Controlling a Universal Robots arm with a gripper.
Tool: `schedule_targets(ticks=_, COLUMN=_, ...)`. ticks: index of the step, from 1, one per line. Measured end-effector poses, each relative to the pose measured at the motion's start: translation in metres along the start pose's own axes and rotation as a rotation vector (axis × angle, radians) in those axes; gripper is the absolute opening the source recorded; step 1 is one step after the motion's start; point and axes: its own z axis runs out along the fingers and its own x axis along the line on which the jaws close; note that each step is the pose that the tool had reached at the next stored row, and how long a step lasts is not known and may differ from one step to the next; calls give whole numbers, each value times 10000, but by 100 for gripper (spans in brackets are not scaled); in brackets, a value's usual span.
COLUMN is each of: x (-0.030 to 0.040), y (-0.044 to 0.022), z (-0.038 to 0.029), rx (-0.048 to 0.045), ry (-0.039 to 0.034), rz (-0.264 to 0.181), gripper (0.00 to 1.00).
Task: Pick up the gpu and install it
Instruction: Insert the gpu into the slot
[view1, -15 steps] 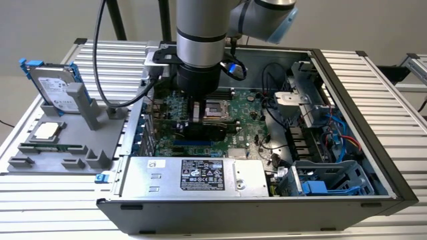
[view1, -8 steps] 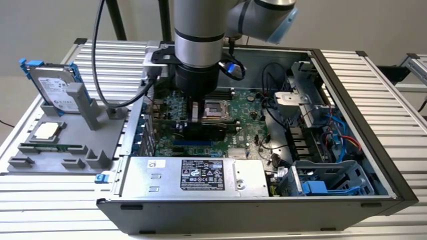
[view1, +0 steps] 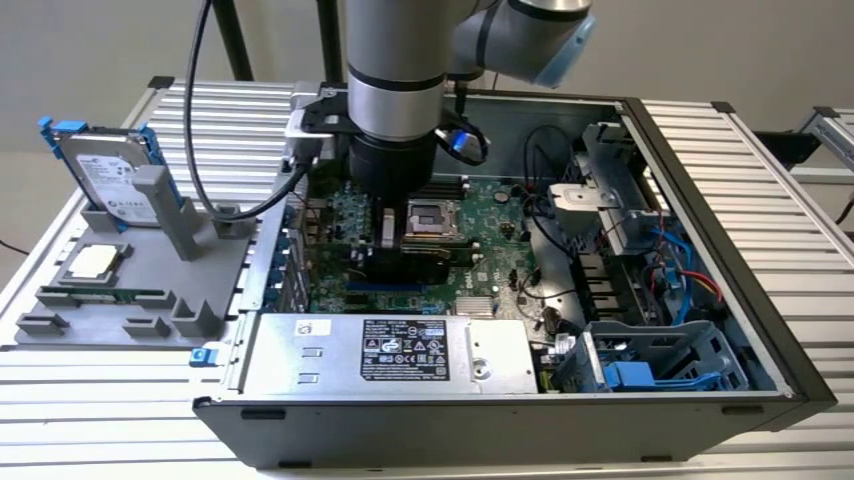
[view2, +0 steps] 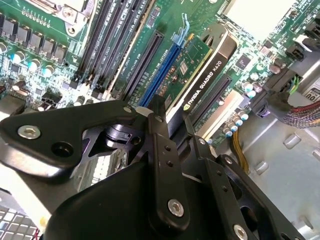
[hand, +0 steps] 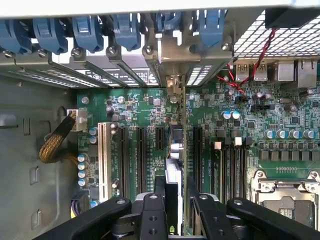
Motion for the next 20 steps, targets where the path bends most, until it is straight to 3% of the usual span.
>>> schedule_targets(ticks=14, x=-27, y=18, z=10, rx=1, ry=0, rz=4, gripper=0)
schedule_targets(ticks=20, x=-29, y=32, z=61, rx=-2, ry=1, rz=9, gripper=0)
